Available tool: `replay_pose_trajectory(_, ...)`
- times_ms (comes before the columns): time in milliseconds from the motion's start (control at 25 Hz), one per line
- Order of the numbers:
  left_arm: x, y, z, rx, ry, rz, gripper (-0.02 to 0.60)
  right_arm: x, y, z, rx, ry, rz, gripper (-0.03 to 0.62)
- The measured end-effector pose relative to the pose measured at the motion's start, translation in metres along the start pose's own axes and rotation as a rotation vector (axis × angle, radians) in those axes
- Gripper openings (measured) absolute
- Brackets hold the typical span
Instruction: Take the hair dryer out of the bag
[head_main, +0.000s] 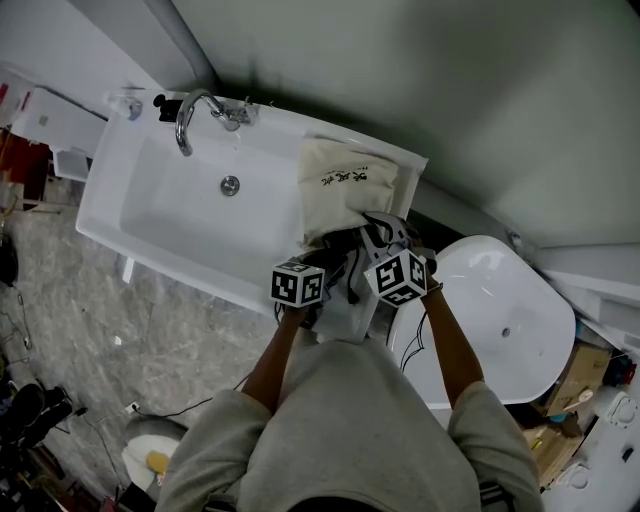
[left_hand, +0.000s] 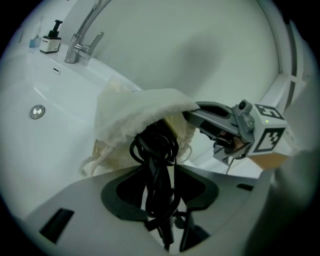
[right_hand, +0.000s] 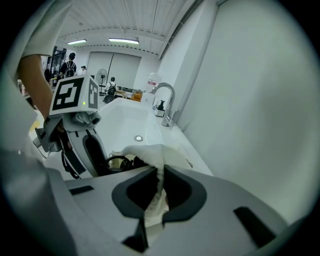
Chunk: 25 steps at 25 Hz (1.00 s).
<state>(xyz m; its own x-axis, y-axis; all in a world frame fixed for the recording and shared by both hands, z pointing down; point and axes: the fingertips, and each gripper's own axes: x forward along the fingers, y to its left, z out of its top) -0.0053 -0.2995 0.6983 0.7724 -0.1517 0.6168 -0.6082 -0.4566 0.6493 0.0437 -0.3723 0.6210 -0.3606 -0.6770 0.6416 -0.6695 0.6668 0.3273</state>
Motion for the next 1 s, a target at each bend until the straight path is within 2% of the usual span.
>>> replay_pose_trajectory(160, -0.006, -0.002, -0.011, 0.005, 0.004, -0.003, 0.179, 0.002, 0.003, -0.001, 0.0, 0.0, 0.001, 0.023)
replay_pose_trajectory(440, 0.002, 0.007, -0.024, -0.052, 0.031, -0.035, 0.183, 0.001, 0.005, 0.001, 0.001, 0.003, -0.006, 0.023)
replay_pose_trajectory(640, 0.008, 0.004, -0.025, -0.003, 0.099, -0.079, 0.189, 0.0, 0.006, 0.001, 0.004, 0.006, -0.008, 0.023)
replay_pose_trajectory(680, 0.009, 0.002, -0.027, 0.014, 0.119, -0.081, 0.21, -0.001, 0.007, 0.001, 0.005, 0.005, -0.009, 0.023)
replay_pose_trajectory(840, 0.01, -0.005, -0.025, 0.077, 0.174, -0.057, 0.281, -0.002, 0.006, 0.001, 0.002, 0.004, -0.011, 0.023)
replay_pose_trajectory(1000, 0.017, -0.003, -0.022, 0.081, 0.2, -0.041, 0.285, -0.003, 0.006, 0.0, -0.002, 0.004, -0.012, 0.023)
